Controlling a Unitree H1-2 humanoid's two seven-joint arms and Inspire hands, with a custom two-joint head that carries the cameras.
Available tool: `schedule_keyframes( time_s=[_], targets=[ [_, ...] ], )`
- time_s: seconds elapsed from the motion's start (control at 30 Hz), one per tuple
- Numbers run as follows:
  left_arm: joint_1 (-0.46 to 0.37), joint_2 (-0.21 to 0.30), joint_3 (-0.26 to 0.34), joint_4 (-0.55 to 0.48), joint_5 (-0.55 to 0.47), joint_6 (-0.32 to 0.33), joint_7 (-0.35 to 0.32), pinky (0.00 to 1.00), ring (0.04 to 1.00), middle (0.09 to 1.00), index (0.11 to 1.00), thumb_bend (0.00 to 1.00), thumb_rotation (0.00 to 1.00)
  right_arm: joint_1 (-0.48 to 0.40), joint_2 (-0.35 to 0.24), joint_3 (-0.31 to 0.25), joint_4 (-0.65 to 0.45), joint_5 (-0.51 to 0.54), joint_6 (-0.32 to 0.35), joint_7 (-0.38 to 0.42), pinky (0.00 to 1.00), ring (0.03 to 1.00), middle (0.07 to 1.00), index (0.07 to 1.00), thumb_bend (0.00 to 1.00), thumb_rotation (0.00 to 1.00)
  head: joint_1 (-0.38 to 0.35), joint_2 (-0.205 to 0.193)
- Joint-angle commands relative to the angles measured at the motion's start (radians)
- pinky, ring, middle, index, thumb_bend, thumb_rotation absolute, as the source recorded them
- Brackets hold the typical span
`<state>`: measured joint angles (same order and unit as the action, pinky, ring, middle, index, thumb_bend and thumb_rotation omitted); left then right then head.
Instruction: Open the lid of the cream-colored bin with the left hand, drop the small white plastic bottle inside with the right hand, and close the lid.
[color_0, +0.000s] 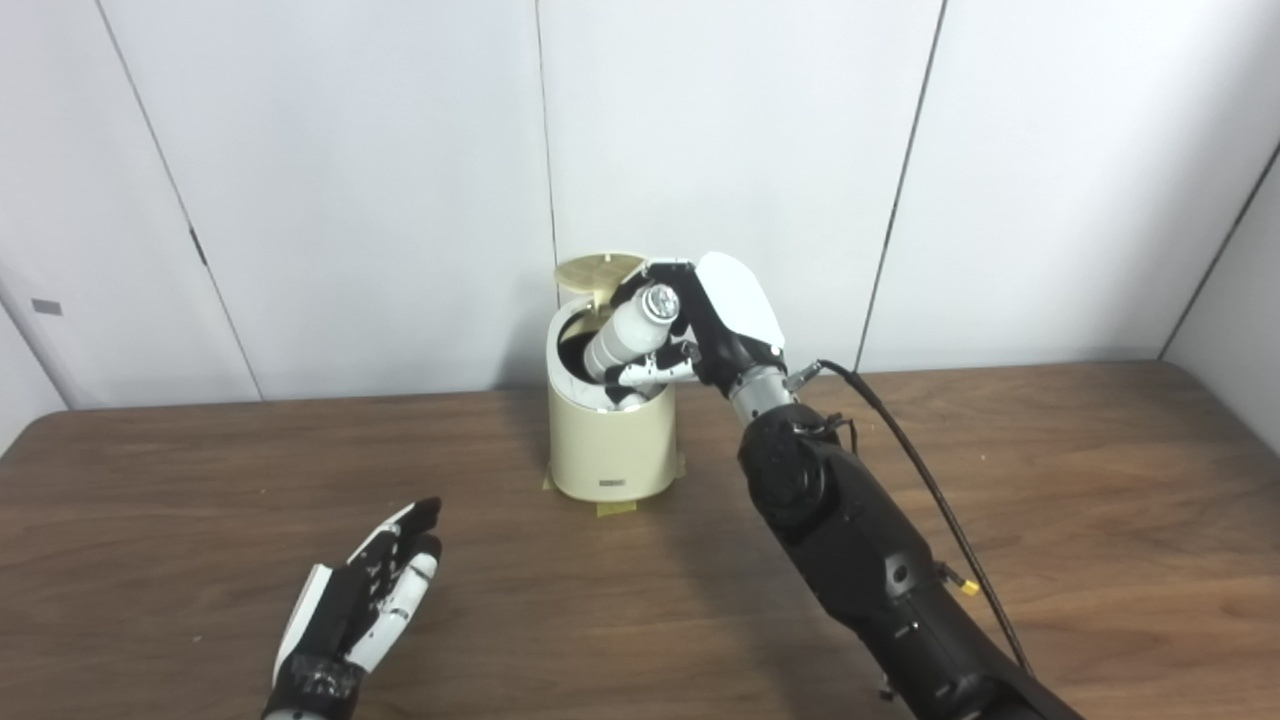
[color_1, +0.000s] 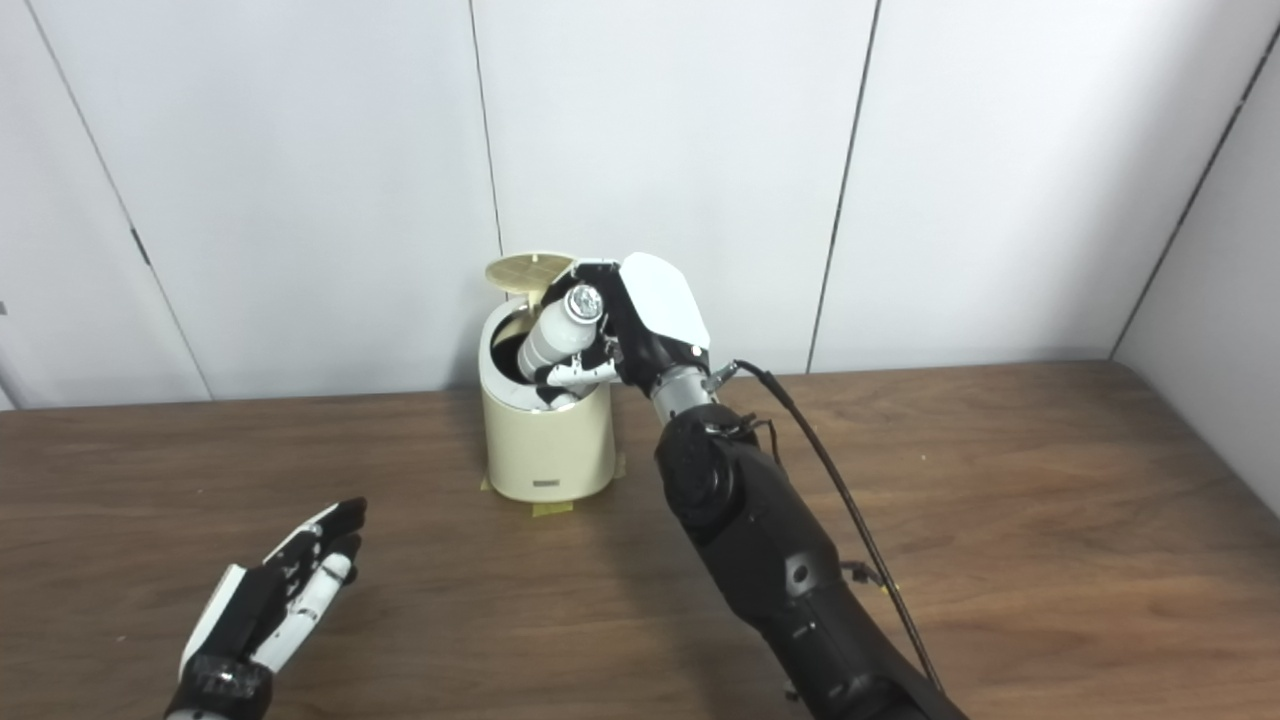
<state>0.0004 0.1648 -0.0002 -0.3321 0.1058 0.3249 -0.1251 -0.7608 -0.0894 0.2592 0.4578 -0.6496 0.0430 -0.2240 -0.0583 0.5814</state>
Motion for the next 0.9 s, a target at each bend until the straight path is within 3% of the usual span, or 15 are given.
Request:
schedule_keyframes(
  time_s=[0.0,0.17,0.27,0.3,0.33,0.37,0.47,0.7,0.87],
  targets=[
    [-0.020,-0.002,0.006,-0.035,-0.010,-0.045,0.011,0.85,0.903,0.912,0.912,0.37,0.65,-0.054,-0.007,-0.011,-0.029,0.004,-0.001,-0.010,0.40,0.436,0.490,0.544,0.50,0.00,-0.001,0.001],
    [-0.019,-0.002,0.003,-0.036,-0.001,-0.042,0.014,0.85,0.901,0.908,0.912,0.37,0.67,-0.049,-0.013,-0.007,-0.040,0.000,0.019,0.004,0.37,0.439,0.495,0.547,0.50,0.00,-0.002,0.004],
    [-0.017,-0.005,0.006,-0.036,-0.004,-0.038,0.016,0.85,0.900,0.910,0.910,0.37,0.66,-0.048,-0.018,0.001,-0.050,-0.014,0.040,0.011,0.42,0.421,0.497,0.542,0.51,0.00,-0.002,0.004],
    [-0.017,-0.006,0.007,-0.035,-0.006,-0.039,0.016,0.85,0.900,0.911,0.910,0.37,0.66,-0.047,-0.021,0.006,-0.054,-0.020,0.048,0.018,0.44,0.504,0.582,0.515,0.52,0.08,-0.002,0.004],
    [-0.017,-0.006,0.006,-0.035,-0.005,-0.039,0.017,0.85,0.901,0.912,0.912,0.37,0.66,-0.046,-0.023,0.009,-0.060,-0.022,0.056,0.029,0.45,0.543,0.631,0.599,0.69,0.06,-0.001,0.004],
    [-0.016,-0.006,0.006,-0.035,-0.004,-0.040,0.017,0.85,0.901,0.912,0.913,0.37,0.65,-0.045,-0.026,0.011,-0.065,-0.024,0.063,0.038,0.45,0.568,0.673,0.652,0.79,0.06,0.000,0.005],
    [-0.015,-0.007,0.005,-0.031,-0.006,-0.049,0.018,0.85,0.901,0.914,0.914,0.37,0.64,-0.044,-0.031,0.018,-0.077,-0.030,0.081,0.057,0.47,0.614,0.736,0.715,0.91,0.08,-0.001,0.007],
    [-0.017,-0.009,0.001,-0.041,0.007,-0.023,0.020,0.87,0.907,0.914,0.914,0.38,0.66,-0.040,-0.036,0.021,-0.089,-0.031,0.083,0.066,0.49,0.635,0.741,0.714,0.93,0.08,-0.001,0.008],
    [-0.015,-0.011,0.005,-0.034,-0.001,-0.041,0.018,0.86,0.908,0.918,0.915,0.38,0.65,-0.037,-0.035,0.018,-0.090,-0.028,0.085,0.064,0.49,0.618,0.714,0.693,0.92,0.08,-0.001,0.008]
  ],
)
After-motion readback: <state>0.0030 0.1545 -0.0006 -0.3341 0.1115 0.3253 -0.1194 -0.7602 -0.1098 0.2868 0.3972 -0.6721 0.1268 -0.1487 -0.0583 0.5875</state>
